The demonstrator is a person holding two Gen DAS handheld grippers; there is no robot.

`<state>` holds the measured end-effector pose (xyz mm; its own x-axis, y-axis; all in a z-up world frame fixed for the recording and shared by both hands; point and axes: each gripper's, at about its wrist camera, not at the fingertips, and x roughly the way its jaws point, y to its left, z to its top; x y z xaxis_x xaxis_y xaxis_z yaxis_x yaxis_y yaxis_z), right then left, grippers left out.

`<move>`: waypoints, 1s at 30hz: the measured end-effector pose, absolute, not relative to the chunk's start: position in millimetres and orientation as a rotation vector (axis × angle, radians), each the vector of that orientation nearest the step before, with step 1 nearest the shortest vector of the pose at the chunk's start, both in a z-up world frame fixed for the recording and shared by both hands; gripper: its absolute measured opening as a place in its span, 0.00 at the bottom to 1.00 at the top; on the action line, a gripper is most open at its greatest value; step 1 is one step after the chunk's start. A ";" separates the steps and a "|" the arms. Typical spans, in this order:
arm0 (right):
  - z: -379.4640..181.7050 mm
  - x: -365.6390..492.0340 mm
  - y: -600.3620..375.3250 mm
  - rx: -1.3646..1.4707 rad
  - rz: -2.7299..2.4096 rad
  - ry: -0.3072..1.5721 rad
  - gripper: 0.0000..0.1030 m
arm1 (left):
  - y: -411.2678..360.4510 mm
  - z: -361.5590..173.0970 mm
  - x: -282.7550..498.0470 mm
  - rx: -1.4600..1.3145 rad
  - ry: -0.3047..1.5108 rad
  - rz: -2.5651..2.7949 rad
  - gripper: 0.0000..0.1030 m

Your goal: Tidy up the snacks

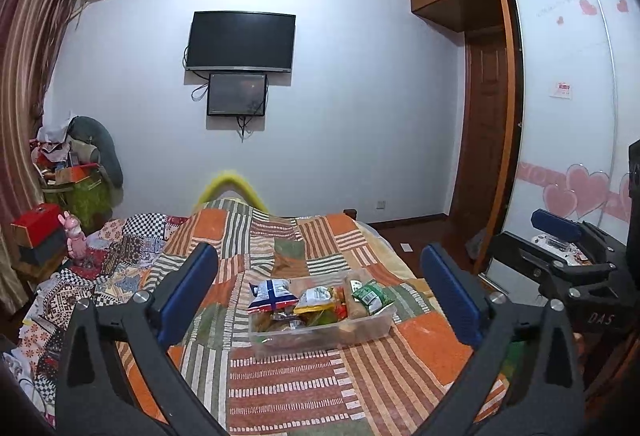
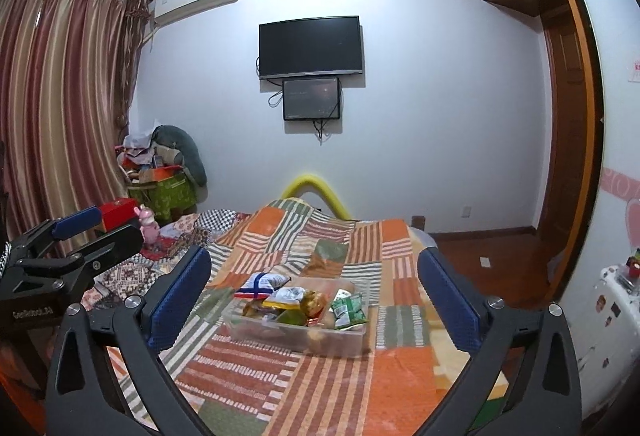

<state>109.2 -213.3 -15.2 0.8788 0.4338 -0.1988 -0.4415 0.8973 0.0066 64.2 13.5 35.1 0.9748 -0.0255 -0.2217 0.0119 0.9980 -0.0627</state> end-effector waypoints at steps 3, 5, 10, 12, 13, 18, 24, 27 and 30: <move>-16.9 107.8 -214.6 -0.041 0.455 0.204 1.00 | 12.8 32.3 63.0 -0.062 0.227 -0.015 1.00; -18.0 106.4 -216.4 -0.039 0.455 0.205 1.00 | 13.8 32.2 61.9 -0.061 0.229 -0.012 1.00; -20.4 100.0 -218.9 -0.037 0.452 0.200 1.00 | 15.1 30.5 61.6 -0.061 0.234 -0.015 1.00; -19.8 99.5 -218.8 -0.037 0.450 0.197 1.00 | 15.0 30.5 61.7 -0.062 0.233 -0.016 1.00; -18.8 99.0 -219.1 -0.036 0.449 0.195 1.00 | 14.1 30.2 62.0 -0.062 0.233 -0.017 1.00; -18.7 98.5 -220.0 -0.033 0.450 0.192 1.00 | 13.5 28.7 61.0 -0.059 0.231 -0.021 1.00; -17.8 98.5 -221.3 -0.024 0.444 0.191 1.00 | 14.0 28.9 60.9 -0.068 0.236 -0.023 1.00; -16.3 97.1 -223.0 -0.019 0.441 0.186 1.00 | 14.2 29.4 61.1 -0.068 0.236 -0.026 1.00; -15.3 97.2 -223.0 -0.016 0.439 0.185 1.00 | 13.9 29.4 60.6 -0.065 0.236 -0.030 1.00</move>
